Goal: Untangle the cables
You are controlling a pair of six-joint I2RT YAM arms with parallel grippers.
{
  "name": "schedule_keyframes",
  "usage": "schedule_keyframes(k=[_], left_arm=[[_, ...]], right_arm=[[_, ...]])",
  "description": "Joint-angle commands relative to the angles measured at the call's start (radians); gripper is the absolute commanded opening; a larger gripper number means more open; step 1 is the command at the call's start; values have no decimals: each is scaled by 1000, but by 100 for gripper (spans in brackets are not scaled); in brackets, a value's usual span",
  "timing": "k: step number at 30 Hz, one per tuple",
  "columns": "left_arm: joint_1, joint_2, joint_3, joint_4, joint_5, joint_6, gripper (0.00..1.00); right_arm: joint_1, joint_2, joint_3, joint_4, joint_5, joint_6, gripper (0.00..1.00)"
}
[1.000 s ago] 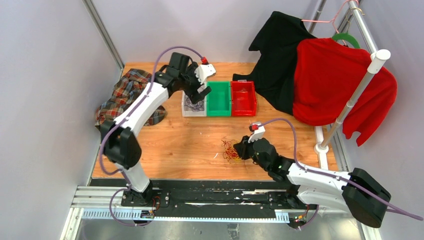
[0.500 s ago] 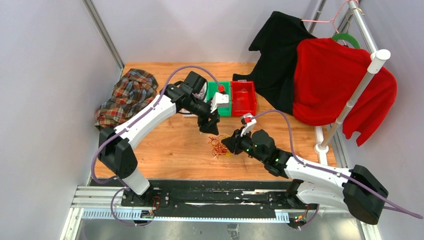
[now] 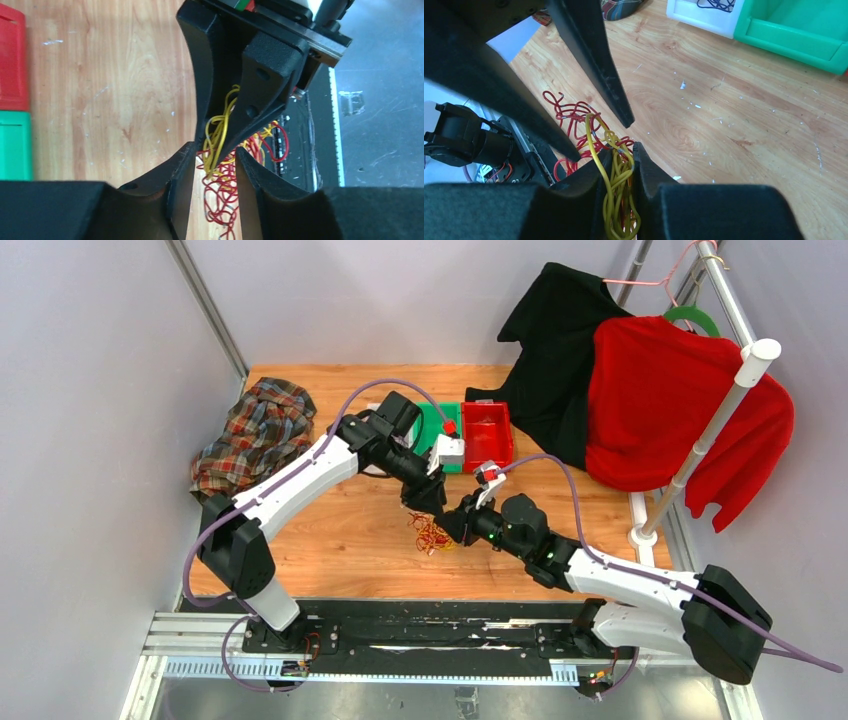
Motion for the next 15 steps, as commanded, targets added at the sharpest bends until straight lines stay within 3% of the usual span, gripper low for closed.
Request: schedule_keyframes(k=[1,4,8,11,15], left_arm=[[-8,-16,-5,62,-54,-54,33],[-8,-41,-15,120,-109,-106,16],[-8,-72,-16,165,-194,-164,3],[-8,-88,-18,179,-245,-235,1],[-8,-125,-33,167,-287,-294,1]], right_arm=[[-13,1,28,38,-30,-11,1],[-13,-3,21,35,-35,-13,1],[-13,-17,-4,26,-22,-11,1],[-14,-33,-18,-3,31,-5,9],[-15,-118,-53,-32,160,8,29]])
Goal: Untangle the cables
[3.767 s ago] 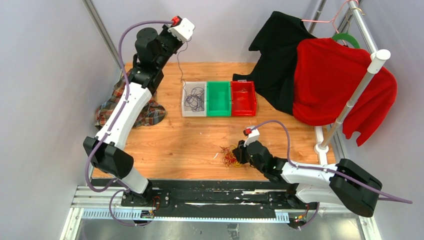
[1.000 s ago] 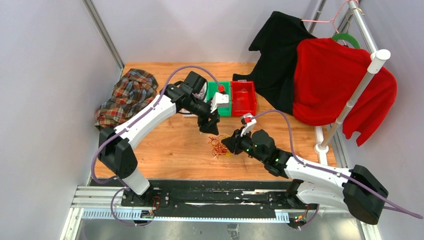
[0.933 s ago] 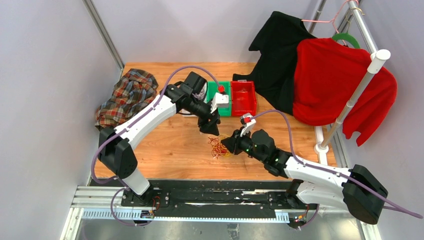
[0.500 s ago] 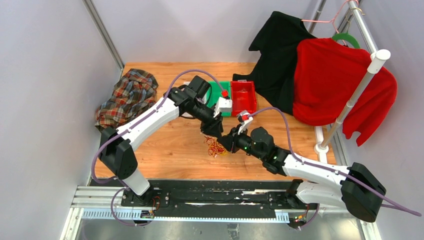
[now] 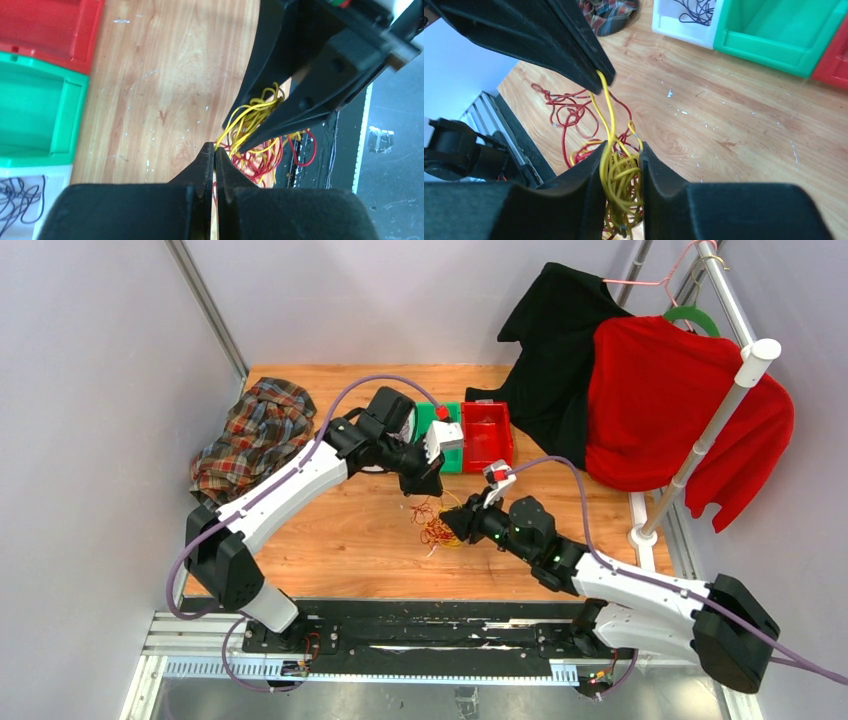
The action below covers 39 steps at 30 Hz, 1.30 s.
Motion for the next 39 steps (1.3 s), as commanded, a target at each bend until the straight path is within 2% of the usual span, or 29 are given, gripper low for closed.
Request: schedule_keyframes(k=[1,7,15,29,39], left_arm=[[-2,-69,-17,38,-100,-93,1],[-2,-121,-61,27,-151,-114,1],[-2,-145,-59,21,-143,-165,1],[-2,-196,-2,-46,-106,-166,1],[-7,-223,145,-137,67,-172,1]], right_arm=[[-13,-110,-52,-27,148,10,33],[-13,-204,-23,-57,225,-30,50],[-10,-112,49,-30,142,-67,54],[-3,85,118,116,108,-67,56],[-3,315,191,211,134,-25,50]])
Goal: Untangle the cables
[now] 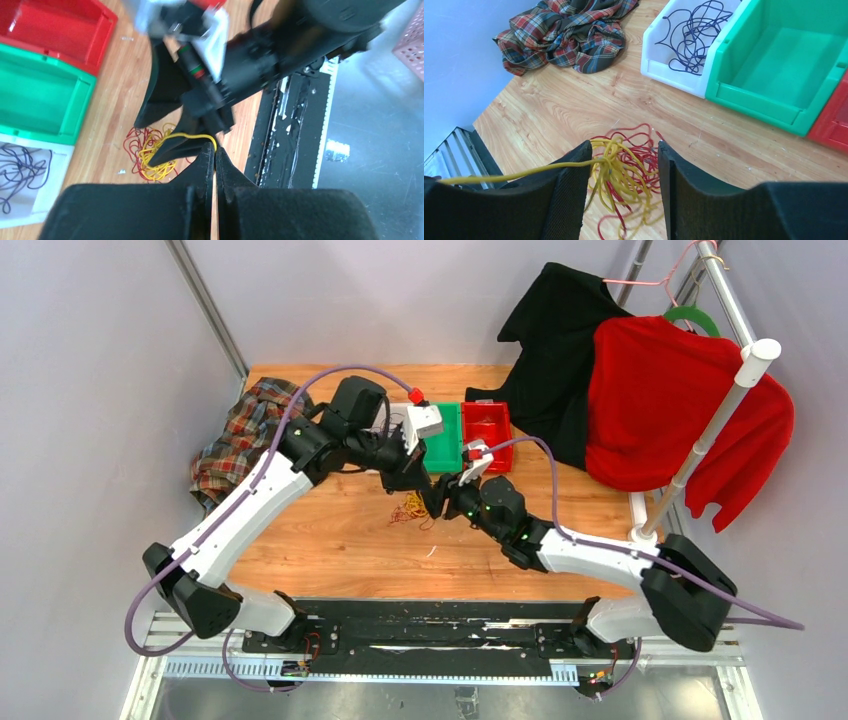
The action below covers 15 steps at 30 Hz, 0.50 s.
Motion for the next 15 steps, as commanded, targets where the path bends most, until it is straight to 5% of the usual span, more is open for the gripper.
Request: schedule_keyframes(k=[1,7,15], left_arm=[[-8,-49,99,-35,124,-22,1],[-8,-56,246,-68,132,-24,1],[-8,3,670,-73,-51,52,0]], right_arm=[[-1,108,37,96,16,33,49],[-4,211,1,161,34,66,46],[-4,239,-176,251,83,110,44]])
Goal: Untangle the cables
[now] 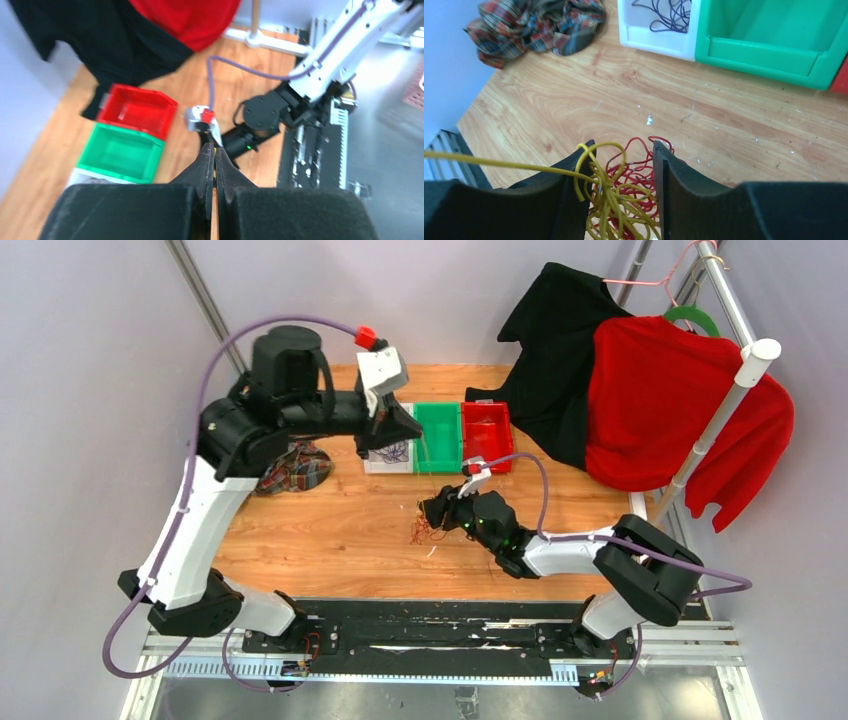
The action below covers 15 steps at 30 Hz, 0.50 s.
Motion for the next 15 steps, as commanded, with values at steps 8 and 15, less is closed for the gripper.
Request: schedule_keyframes(k=[8,15], left_arm=[[-8,92,547,160,-263,109,0],[-8,-15,311,545,-535,266,0]], right_arm=[[-4,37,-211,76,82,59,42],[-2,29,-297,109,99,79,44]])
